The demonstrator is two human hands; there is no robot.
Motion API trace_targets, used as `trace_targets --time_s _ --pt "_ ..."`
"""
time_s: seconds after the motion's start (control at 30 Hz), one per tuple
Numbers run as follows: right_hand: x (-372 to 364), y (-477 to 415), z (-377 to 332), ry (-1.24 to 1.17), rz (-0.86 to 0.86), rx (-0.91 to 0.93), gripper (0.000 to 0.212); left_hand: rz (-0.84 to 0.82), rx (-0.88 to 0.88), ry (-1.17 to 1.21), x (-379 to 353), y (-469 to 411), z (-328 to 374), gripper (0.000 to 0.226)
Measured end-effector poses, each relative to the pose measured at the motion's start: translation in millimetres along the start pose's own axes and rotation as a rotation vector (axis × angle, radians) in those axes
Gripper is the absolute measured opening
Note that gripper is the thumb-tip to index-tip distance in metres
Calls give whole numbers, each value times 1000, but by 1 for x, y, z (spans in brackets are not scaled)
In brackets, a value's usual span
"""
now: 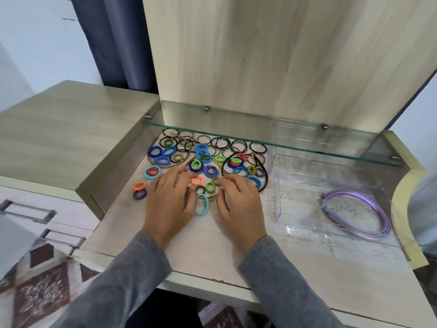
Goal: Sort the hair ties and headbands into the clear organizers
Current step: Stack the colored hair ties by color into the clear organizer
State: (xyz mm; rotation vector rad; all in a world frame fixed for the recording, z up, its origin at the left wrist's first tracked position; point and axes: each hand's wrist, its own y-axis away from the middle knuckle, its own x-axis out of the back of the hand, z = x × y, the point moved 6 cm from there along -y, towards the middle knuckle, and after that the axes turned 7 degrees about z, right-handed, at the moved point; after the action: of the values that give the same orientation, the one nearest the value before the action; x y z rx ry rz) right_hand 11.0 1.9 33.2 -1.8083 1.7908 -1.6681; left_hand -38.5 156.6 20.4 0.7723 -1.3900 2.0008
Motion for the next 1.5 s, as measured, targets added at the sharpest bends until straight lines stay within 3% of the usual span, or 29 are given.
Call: trace_targets --time_s 0.1,0.37,0.6,0.83,1.0,1.13,1.33,1.5 --pt "-11 -1 -1 -2 -55 34 17 -23 78 -90 4 2 -25 40" --pt "-34 -18 -5 68 -222 134 12 -42 244 -184 3 9 -53 28" --pt "-42 -30 1 117 -462 115 19 -44 281 -159 4 10 -55 11" --pt "-44 -42 -5 178 -657 132 19 -36 286 -145 8 11 -53 8" --pt "-47 -41 -3 163 -626 134 11 24 255 -138 11 11 -49 8" --pt "-35 -34 3 5 -405 71 8 69 202 -98 15 12 -47 9" --pt "-9 -8 19 -152 -176 -22 8 53 -9 81 10 10 -38 17" --pt "1 4 26 -184 -145 -38 9 42 -87 259 8 10 -21 13"
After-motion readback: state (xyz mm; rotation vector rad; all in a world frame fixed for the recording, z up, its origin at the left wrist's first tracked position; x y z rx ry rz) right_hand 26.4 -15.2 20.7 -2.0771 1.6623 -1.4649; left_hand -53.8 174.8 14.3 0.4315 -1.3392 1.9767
